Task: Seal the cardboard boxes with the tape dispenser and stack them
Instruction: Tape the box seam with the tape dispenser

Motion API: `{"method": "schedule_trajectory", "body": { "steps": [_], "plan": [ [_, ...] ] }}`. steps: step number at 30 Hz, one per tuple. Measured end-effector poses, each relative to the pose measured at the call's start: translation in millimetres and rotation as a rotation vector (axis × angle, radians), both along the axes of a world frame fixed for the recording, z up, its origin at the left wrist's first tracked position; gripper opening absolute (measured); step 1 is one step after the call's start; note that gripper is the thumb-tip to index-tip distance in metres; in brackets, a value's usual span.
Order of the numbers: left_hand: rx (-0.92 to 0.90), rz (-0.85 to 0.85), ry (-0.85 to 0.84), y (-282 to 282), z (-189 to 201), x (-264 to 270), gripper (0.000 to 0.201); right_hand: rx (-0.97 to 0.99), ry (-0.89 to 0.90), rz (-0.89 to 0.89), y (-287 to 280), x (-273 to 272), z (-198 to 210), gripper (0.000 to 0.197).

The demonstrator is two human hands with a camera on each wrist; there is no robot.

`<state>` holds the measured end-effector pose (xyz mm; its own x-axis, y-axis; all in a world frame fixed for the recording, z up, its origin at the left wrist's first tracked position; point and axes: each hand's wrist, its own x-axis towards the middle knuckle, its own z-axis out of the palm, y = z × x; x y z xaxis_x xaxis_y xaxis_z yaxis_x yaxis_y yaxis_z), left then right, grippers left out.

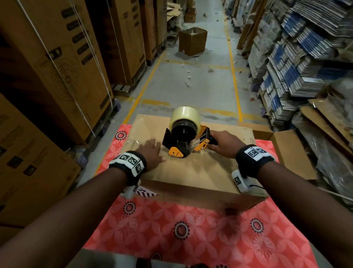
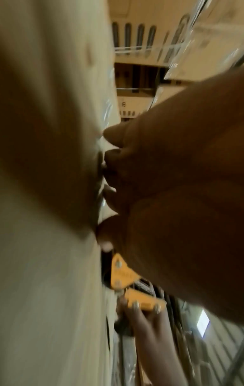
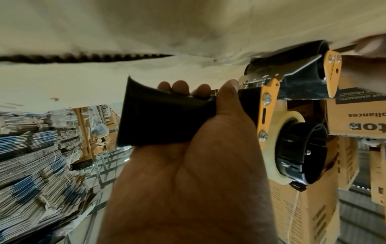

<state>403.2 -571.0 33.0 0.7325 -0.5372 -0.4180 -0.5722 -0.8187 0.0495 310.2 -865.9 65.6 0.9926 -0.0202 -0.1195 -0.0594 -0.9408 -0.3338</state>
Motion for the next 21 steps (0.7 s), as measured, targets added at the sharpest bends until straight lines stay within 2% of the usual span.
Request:
{"method": "schedule_trajectory", "body": {
  "steps": [2,4,10,18,21],
  "plan": [
    [0.012,0.021,0.019,-4.5,-5.3,-8.7,0.083,-0.008,-0.014,0.008,0.3,-1.1,-0.8,0.030],
    [0.009,0.020,0.017,-3.2,-7.1,-10.9,0.087,-0.015,-0.025,0.016,-0.4,-3.0,-1.4,0.030],
    [0.039,0.055,0.084,-4.7,-2.8,-11.3,0.088,-0.094,-0.050,0.040,-10.2,-10.3,7.6,0.028],
    [0.048,0.139,0.094,-10.0,0.4,-13.6,0.087,-0.127,-0.030,-0.025,-80.1,-57.1,21.4,0.030],
    [0.081,0.190,0.085,-19.9,2.0,-17.9,0.087,-0.092,-0.021,-0.053,-87.1,-69.9,14.8,0.026]
  ]
}}
